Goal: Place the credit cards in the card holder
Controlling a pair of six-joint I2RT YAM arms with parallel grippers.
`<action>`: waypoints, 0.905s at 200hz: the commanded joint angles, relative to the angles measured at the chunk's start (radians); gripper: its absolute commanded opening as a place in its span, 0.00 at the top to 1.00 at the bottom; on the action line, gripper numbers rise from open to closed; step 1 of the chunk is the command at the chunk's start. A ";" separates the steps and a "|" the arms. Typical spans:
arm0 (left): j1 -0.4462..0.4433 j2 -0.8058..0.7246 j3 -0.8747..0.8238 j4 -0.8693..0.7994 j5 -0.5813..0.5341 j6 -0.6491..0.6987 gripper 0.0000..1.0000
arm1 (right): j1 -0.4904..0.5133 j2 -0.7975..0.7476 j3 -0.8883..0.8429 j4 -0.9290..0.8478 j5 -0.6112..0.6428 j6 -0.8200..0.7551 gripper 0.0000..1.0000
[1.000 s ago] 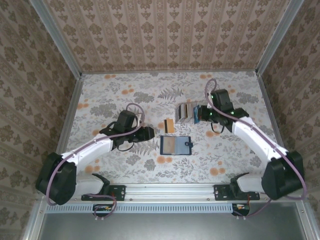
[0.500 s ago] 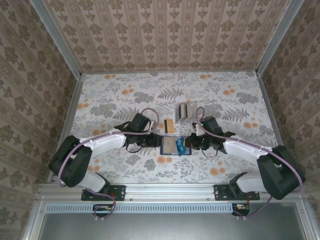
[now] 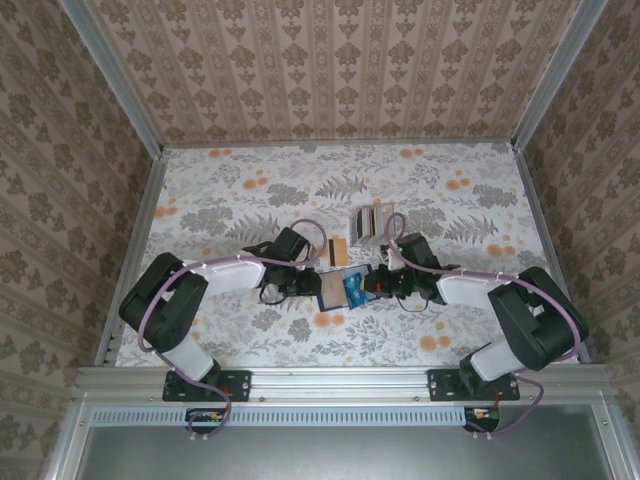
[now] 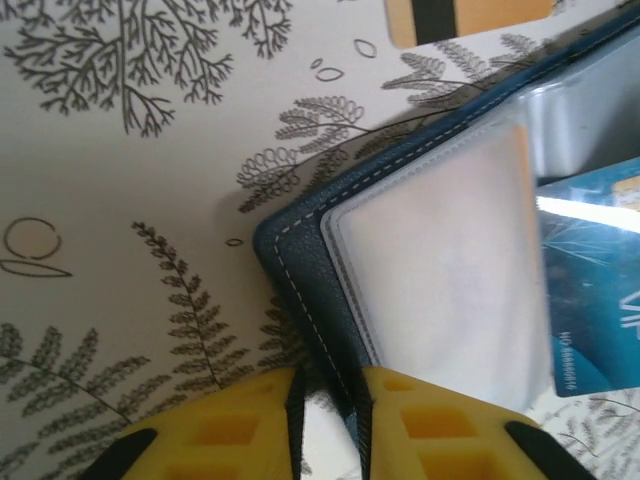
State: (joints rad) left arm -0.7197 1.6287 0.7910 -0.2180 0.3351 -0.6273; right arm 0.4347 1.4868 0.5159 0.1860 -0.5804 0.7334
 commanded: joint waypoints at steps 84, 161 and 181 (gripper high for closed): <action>-0.009 0.051 0.030 -0.092 -0.112 0.020 0.89 | -0.075 0.066 0.061 0.037 -0.134 -0.059 1.00; -0.010 0.052 0.033 -0.090 -0.116 0.018 0.90 | -0.074 0.132 0.059 0.131 -0.174 -0.035 1.00; -0.009 0.053 0.039 -0.106 -0.120 0.019 0.90 | -0.072 0.145 0.059 0.155 -0.188 -0.023 1.00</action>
State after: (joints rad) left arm -0.7269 1.6478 0.8249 -0.2638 0.2825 -0.6270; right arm 0.3595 1.6096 0.5621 0.2821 -0.7212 0.7074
